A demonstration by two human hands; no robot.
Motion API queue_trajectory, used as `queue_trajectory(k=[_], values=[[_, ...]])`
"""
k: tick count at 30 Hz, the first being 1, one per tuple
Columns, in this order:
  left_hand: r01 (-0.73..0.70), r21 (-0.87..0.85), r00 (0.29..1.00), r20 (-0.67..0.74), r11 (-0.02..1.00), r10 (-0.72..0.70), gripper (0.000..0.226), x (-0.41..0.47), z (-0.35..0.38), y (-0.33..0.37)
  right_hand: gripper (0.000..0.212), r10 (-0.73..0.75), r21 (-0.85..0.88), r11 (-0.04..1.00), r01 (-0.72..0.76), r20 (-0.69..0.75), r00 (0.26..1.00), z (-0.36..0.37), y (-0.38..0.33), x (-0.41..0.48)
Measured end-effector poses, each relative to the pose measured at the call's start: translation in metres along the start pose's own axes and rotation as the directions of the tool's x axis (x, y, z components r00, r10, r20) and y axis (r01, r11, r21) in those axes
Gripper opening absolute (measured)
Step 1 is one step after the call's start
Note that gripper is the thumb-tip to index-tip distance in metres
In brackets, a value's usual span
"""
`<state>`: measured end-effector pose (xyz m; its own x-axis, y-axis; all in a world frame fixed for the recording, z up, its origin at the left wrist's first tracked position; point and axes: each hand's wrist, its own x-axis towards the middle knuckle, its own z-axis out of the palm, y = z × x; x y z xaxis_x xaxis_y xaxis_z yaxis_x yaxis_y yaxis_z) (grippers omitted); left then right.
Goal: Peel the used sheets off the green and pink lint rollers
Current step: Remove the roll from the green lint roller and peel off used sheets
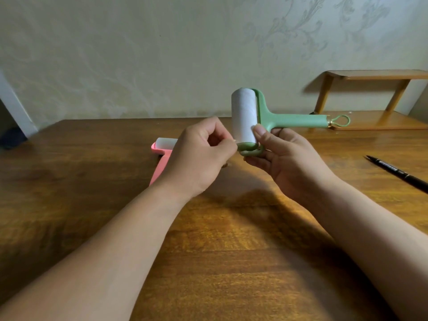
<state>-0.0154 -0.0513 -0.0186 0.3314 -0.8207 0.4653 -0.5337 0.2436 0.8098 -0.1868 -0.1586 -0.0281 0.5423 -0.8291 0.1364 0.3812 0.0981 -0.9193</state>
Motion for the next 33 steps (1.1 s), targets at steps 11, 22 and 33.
queue_trajectory(k=[11,22,33], values=[[-0.069,0.155,0.997,0.035,0.986,0.064,0.013,-0.004,0.005,0.002,0.031,-0.018,-0.001,1.000,0.018,0.023,1.000,-0.009,0.001,0.003],[0.080,-0.319,0.996,0.072,0.944,-0.060,0.020,0.004,-0.001,-0.001,0.071,0.052,0.111,0.992,-0.065,0.114,0.992,-0.003,-0.006,-0.001],[-0.027,-0.380,0.999,0.009,0.925,0.033,0.028,0.000,0.001,0.001,0.057,0.098,0.128,0.983,-0.133,0.248,0.964,-0.005,-0.011,-0.002]])
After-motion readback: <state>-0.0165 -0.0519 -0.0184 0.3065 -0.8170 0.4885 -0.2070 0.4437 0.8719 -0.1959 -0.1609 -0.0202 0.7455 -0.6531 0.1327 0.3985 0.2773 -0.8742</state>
